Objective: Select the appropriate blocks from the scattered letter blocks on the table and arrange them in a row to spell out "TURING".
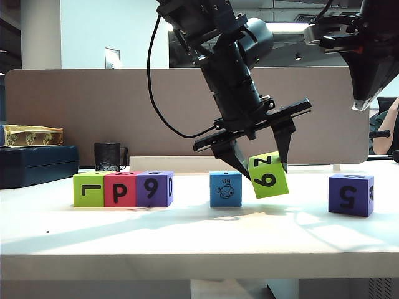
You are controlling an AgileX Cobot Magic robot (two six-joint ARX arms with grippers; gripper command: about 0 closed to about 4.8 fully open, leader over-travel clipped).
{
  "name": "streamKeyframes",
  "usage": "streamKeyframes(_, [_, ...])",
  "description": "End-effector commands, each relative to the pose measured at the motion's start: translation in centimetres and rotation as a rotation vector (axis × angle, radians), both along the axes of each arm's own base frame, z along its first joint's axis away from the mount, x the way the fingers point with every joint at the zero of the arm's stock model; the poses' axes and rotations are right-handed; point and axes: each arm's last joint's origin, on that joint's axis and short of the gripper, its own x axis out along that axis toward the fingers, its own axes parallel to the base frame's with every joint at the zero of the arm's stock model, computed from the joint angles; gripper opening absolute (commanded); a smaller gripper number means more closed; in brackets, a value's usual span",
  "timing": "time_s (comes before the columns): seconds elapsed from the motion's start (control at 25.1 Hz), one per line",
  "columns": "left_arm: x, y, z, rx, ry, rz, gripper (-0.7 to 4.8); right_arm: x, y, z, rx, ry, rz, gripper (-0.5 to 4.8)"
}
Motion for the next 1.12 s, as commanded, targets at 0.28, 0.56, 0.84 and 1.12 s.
streamKeyframes(0.28, [0.0,-0.3,-1.2,0.011,0.040,-0.014,2.37,-0.1,0.0,0.2,0.003,-0.009,0.004,-0.01])
streamKeyframes(0.56, [0.2,-0.3,-1.2,0.003,0.030,-0.013,2.62,-0.1,0.0,0.2,0.003,-0.008,0.004,-0.01])
streamKeyframes(0.84, [0.2,-0.4,-1.1,0.005,0.020,-0.025,3.68,-0.1,0.0,0.2,0.001,-0.001,0.004,-0.01])
streamKeyframes(1.12, [-0.2,-0.1,-0.4,0.011,0.036,-0.067,3.68,-0.2,0.0,0.2,-0.001,0.003,0.004,-0.01])
